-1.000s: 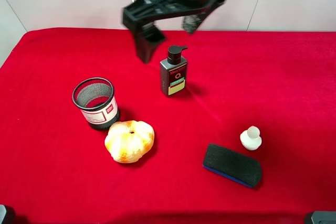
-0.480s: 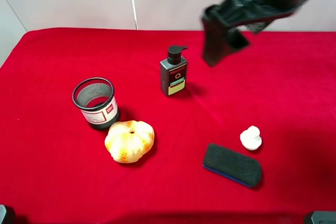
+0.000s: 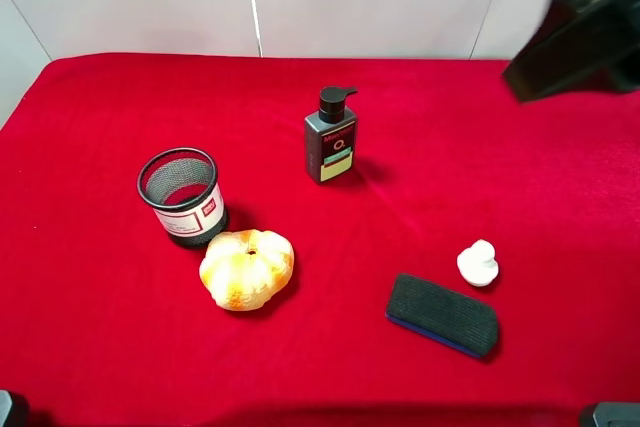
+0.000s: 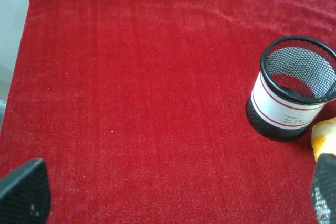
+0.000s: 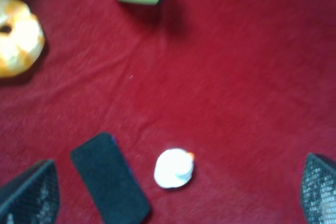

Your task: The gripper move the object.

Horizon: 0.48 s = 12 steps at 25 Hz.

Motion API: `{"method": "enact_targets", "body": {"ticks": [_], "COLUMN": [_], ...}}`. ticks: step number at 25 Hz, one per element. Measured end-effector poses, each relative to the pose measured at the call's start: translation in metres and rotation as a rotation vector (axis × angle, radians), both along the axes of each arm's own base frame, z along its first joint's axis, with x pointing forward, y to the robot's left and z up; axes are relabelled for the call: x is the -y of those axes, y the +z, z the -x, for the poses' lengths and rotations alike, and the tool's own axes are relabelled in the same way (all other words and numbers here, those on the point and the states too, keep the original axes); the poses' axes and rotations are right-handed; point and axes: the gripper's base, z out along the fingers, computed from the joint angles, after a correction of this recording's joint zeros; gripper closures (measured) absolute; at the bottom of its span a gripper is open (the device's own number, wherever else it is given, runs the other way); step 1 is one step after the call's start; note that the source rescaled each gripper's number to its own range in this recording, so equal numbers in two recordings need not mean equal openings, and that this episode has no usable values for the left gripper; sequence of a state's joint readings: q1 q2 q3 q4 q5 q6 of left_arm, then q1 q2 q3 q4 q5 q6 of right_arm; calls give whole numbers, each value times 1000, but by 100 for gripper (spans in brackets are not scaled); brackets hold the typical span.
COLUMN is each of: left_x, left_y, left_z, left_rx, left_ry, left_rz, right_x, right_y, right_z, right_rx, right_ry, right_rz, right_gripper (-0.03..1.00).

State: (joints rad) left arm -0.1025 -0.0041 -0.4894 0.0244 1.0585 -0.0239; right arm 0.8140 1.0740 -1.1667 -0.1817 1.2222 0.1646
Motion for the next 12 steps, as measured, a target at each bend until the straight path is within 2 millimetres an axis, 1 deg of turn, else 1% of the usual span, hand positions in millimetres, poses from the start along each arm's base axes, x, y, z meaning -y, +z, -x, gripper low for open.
{"method": "enact_targets", "body": {"ticks": [2, 3, 4, 6, 7, 8, 12], "left_x": [0, 0, 0, 0, 0, 0, 0], "left_y": [0, 0, 0, 0, 0, 0, 0], "left_z": [0, 0, 0, 0, 0, 0, 0], "left_rx": [0, 0, 0, 0, 0, 0, 0], "left_ry": [0, 0, 0, 0, 0, 0, 0], "left_rz": [0, 0, 0, 0, 0, 0, 0], "right_x": [8, 17, 17, 27, 32, 42, 63], "right_y": [7, 14, 14, 19, 20, 23, 19], "right_z": [6, 13, 13, 21, 25, 32, 42], "right_rx": [39, 73, 73, 105, 119, 141, 148], "right_ry": [-5, -9, -9, -11, -13, -28, -108], "right_rz": [-18, -36, -36, -58, -68, -88, -127], "right_gripper": [-3, -3, -3, -3, -3, -3, -3]}}
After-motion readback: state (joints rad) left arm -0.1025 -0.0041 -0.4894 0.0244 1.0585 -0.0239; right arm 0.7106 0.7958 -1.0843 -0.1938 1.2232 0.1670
